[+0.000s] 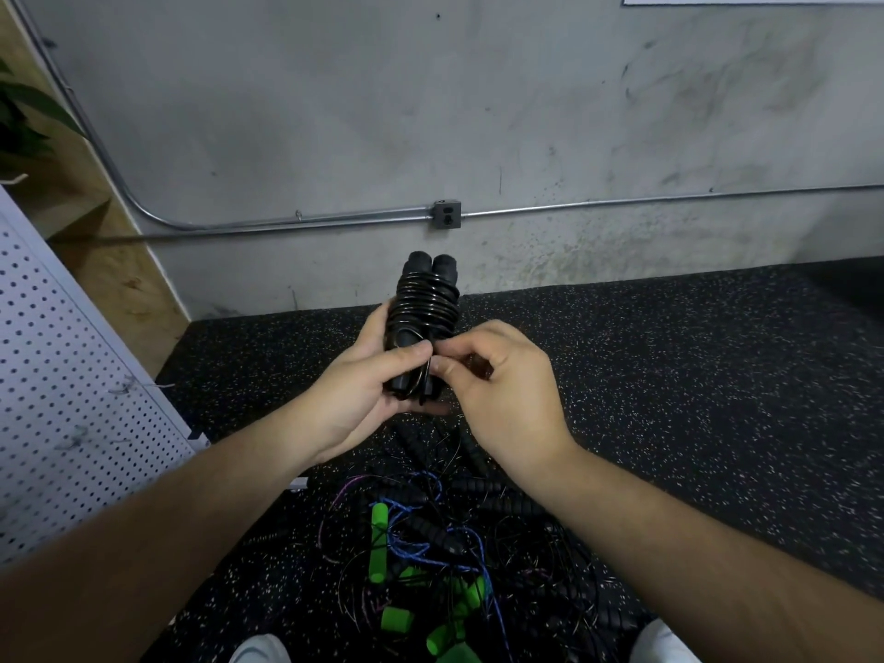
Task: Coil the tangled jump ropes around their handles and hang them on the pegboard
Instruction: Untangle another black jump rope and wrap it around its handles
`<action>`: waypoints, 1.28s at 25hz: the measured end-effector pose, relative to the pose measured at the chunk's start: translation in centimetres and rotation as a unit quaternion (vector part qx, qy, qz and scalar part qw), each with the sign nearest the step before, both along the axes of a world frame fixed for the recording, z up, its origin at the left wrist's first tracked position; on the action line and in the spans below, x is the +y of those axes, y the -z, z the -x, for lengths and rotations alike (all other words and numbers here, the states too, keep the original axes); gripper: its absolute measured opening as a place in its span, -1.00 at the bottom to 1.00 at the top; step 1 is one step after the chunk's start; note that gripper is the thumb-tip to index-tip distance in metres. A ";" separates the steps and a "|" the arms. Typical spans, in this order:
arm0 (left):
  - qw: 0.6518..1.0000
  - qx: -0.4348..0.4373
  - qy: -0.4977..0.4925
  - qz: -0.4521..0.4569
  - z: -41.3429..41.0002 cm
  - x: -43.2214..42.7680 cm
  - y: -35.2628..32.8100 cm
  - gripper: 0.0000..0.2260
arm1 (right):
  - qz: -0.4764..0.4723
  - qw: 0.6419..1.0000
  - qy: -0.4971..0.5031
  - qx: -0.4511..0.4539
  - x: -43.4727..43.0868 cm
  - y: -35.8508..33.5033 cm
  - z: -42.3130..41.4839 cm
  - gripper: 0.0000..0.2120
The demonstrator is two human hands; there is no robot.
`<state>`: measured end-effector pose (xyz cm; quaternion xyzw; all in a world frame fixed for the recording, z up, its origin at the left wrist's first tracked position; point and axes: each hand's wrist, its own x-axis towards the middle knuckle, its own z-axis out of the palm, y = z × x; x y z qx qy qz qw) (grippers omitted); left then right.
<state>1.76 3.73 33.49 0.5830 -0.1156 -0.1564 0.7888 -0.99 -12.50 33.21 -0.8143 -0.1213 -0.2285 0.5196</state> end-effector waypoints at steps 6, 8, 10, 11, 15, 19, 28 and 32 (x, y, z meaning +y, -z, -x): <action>0.999 0.011 -0.033 0.017 -0.9 1.3 0.0 -0.44 | 0.142 0.988 -0.029 -0.046 -1.5 1.4 -0.5 -0.77; 0.999 0.009 -0.032 0.010 -0.9 1.2 0.1 -0.45 | 0.147 0.984 -0.018 -0.097 -1.6 1.6 -1.1 -0.84; 1.000 0.008 -0.021 -0.007 -0.6 0.9 0.5 -0.46 | 0.137 0.982 -0.025 -0.125 -1.3 1.5 -1.5 -0.89; 1.000 0.013 -0.010 -0.008 -0.4 0.6 0.7 -0.47 | 0.130 0.983 -0.029 -0.125 -1.0 1.4 -1.5 -0.90; 0.999 0.034 -0.007 0.010 -0.5 0.2 0.7 -0.56 | 0.097 0.990 -0.056 -0.089 -0.9 1.5 -1.8 -0.86; 0.998 0.043 -0.032 0.013 -1.0 1.1 0.2 -0.64 | 0.122 0.985 -0.082 -0.093 -1.8 2.2 -2.4 -0.84; 0.994 0.013 0.007 -0.105 -1.7 2.7 0.4 -0.51 | 0.208 0.973 -0.045 -0.084 -1.4 1.1 -2.8 -0.65; 0.984 0.018 0.056 -0.171 -2.2 5.2 0.5 -0.46 | 0.390 0.912 -0.039 -0.121 -3.2 1.4 -4.2 -0.29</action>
